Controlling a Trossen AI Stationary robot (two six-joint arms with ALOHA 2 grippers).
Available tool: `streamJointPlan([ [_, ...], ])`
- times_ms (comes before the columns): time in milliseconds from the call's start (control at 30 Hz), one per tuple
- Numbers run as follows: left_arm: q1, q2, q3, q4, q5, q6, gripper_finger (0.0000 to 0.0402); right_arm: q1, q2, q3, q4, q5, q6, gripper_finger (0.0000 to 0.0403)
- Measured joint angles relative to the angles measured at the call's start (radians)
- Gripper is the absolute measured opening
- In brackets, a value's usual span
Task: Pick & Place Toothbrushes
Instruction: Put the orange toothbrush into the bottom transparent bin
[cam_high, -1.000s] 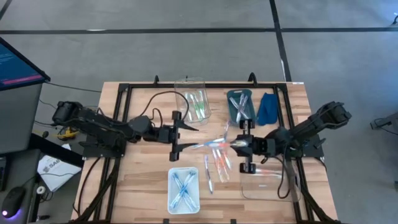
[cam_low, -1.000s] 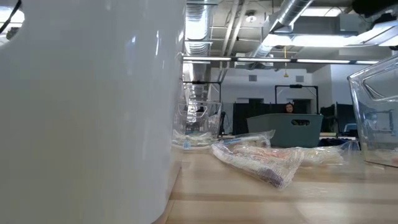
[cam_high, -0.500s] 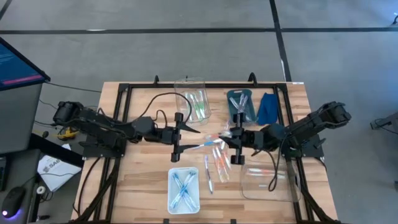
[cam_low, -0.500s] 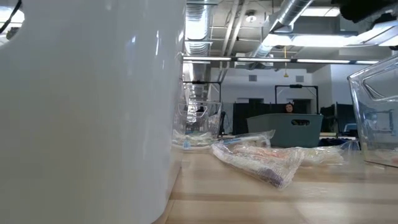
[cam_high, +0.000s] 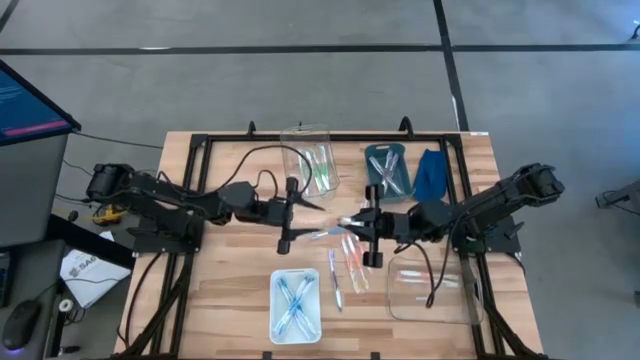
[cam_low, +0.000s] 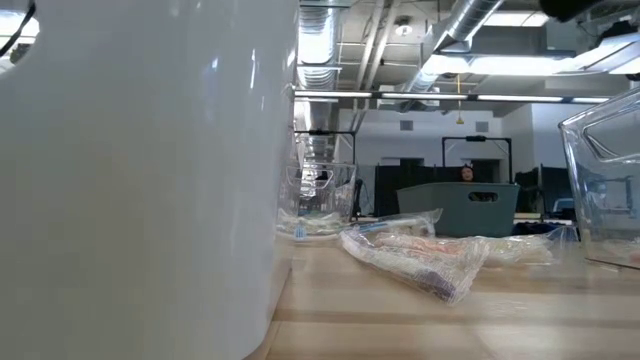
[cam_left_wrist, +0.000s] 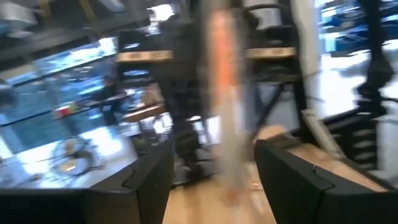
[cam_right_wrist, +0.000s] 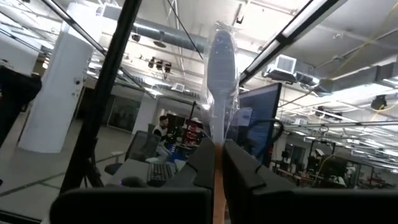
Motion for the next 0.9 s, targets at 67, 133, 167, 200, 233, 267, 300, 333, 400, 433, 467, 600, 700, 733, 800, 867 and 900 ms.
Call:
streamJointPlan([
  [67, 0.001, 0.0, 0.0, -0.017, 0.046, -0.005, 0.0218, -0.005, 0.0, 0.0, -0.011, 0.002, 0.0, 0.0006],
  [133, 0.0, 0.0, 0.0, -0.032, 0.056, -0.005, 0.0218, -0.011, 0.0, 0.0, -0.019, 0.009, 0.005, 0.0006],
  [167, 0.0, 0.0, 0.0, -0.033, 0.049, -0.005, 0.0218, -0.014, 0.0, 0.0, -0.023, 0.015, 0.009, 0.0006],
  [200, 0.0, 0.0, 0.0, -0.033, 0.033, -0.005, 0.0218, -0.015, 0.0, 0.0, -0.027, 0.023, 0.015, 0.0006],
  [233, 0.001, 0.0, 0.0, -0.034, 0.013, -0.005, 0.0218, -0.018, 0.0, 0.0, -0.032, 0.026, 0.016, 0.0006],
  [267, 0.001, 0.0, 0.0, -0.036, -0.005, -0.005, 0.0218, -0.021, 0.0, 0.0, -0.034, 0.026, 0.016, 0.0006],
  [300, 0.001, 0.0, 0.0, -0.037, -0.021, -0.004, 0.0218, -0.021, 0.001, 0.0, -0.034, 0.027, 0.017, 0.0006],
  [333, 0.001, 0.0, 0.0, -0.037, -0.032, 0.001, 0.0218, -0.021, 0.004, 0.0, -0.031, 0.027, 0.018, 0.0006],
  [400, 0.002, 0.0, 0.0, -0.037, -0.036, 0.004, 0.0218, -0.026, 0.016, 0.0, -0.025, 0.027, 0.019, 0.0006],
  [433, 0.006, 0.0, 0.0, -0.038, -0.036, 0.004, 0.0218, -0.027, 0.022, 0.0, -0.021, 0.027, 0.023, 0.0006],
  [467, 0.009, 0.0, 0.0, -0.038, -0.036, 0.003, 0.0218, -0.029, 0.028, 0.0, -0.016, 0.027, 0.026, 0.0006],
  [600, 0.019, 0.0, 0.0, -0.046, -0.034, 0.001, 0.0218, -0.039, 0.054, 0.022, -0.021, 0.027, 0.027, 0.0006],
  [700, 0.019, 0.0, 0.0, -0.053, -0.004, 0.0, 0.0218, -0.039, 0.052, 0.037, -0.036, 0.027, 0.026, 0.0006],
  [733, 0.019, 0.0, 0.0, -0.057, 0.011, 0.0, 0.0218, -0.038, 0.052, 0.037, -0.043, 0.027, 0.026, 0.0006],
  [800, 0.018, 0.003, 0.0, -0.058, 0.03, -0.001, 0.0218, -0.032, 0.053, 0.036, -0.048, 0.027, 0.021, 0.0006],
  [867, 0.018, 0.013, 0.0, -0.061, 0.031, 0.0, 0.0218, -0.026, 0.052, 0.036, -0.034, 0.027, 0.008, 0.0006],
  [900, 0.018, 0.015, -0.002, -0.068, 0.031, -0.001, 0.0218, -0.023, 0.052, 0.036, -0.033, 0.027, 0.004, 0.0006],
])
